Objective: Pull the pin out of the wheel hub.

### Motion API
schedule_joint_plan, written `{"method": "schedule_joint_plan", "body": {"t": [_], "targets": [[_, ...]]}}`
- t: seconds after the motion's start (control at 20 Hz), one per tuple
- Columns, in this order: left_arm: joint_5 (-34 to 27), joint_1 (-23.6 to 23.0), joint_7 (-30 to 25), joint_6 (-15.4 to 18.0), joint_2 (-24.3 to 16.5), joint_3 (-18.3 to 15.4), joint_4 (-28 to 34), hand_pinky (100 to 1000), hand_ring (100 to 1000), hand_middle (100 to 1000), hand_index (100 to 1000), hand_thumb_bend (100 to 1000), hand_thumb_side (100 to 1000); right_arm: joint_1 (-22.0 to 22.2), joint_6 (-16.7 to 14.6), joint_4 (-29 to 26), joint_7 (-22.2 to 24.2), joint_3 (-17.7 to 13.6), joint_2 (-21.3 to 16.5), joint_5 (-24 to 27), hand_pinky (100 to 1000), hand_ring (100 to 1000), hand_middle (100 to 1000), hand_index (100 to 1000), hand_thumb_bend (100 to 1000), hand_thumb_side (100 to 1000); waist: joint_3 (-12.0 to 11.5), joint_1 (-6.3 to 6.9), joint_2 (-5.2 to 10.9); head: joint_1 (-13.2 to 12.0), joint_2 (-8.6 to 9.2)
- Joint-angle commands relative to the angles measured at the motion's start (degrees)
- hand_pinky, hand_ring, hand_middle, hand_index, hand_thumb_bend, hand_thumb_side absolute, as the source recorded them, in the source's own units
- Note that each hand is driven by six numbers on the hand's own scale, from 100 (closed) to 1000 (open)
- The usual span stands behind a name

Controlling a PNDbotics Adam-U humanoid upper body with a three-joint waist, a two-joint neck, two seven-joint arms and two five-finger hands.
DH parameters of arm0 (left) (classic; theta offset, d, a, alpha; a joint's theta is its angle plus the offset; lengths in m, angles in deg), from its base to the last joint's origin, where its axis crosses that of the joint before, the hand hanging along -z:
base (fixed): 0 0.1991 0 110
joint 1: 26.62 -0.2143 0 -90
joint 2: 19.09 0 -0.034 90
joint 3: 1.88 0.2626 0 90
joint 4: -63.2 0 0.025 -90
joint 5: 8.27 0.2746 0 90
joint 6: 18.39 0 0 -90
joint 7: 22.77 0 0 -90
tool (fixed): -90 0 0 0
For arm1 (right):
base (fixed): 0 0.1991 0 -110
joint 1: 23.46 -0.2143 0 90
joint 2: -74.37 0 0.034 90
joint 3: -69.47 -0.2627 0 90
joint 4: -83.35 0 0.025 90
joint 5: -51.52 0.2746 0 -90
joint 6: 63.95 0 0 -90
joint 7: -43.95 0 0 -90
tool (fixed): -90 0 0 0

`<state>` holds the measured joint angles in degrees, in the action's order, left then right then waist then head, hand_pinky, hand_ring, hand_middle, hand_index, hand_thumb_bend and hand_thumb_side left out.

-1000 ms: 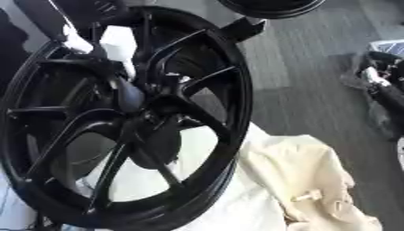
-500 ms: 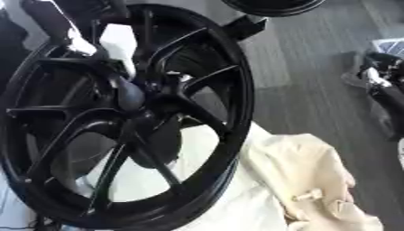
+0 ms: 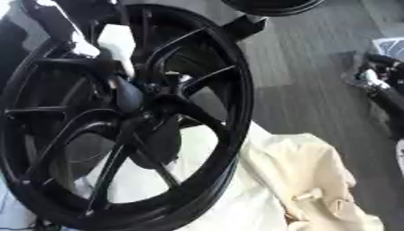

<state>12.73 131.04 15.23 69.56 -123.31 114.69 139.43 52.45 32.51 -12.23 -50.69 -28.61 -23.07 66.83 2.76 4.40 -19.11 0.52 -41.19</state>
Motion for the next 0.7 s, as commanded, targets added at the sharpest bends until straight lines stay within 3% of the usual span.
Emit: {"method": "schedule_joint_plan", "body": {"t": [0.05,0.45,0.7], "targets": [[0.14,1.42,0.04,0.00,-0.72,-0.68,0.32,908,833,702,622,319,108,-0.35,0.10,-0.40,0.01,-0.57,-0.80,-0.19,982,748,660,794,118,336,0.10,-0.23,0.90,-0.22,0.55],[-1.87,1.44,0.04,-1.91,-0.69,-2.16,1.14,862,751,585,421,100,100,-0.25,0.06,-0.27,0.20,-0.70,-0.74,-0.29,983,748,661,794,116,337,0.20,-0.26,0.89,-0.09,0.34],[-3.70,1.79,0.05,-3.38,-1.67,-4.67,4.40,838,712,547,354,100,100,-0.02,0.02,-0.23,0.12,-0.80,-0.94,-0.21,983,748,661,794,116,336,-0.16,-0.33,1.22,0.32,-0.01]]}}
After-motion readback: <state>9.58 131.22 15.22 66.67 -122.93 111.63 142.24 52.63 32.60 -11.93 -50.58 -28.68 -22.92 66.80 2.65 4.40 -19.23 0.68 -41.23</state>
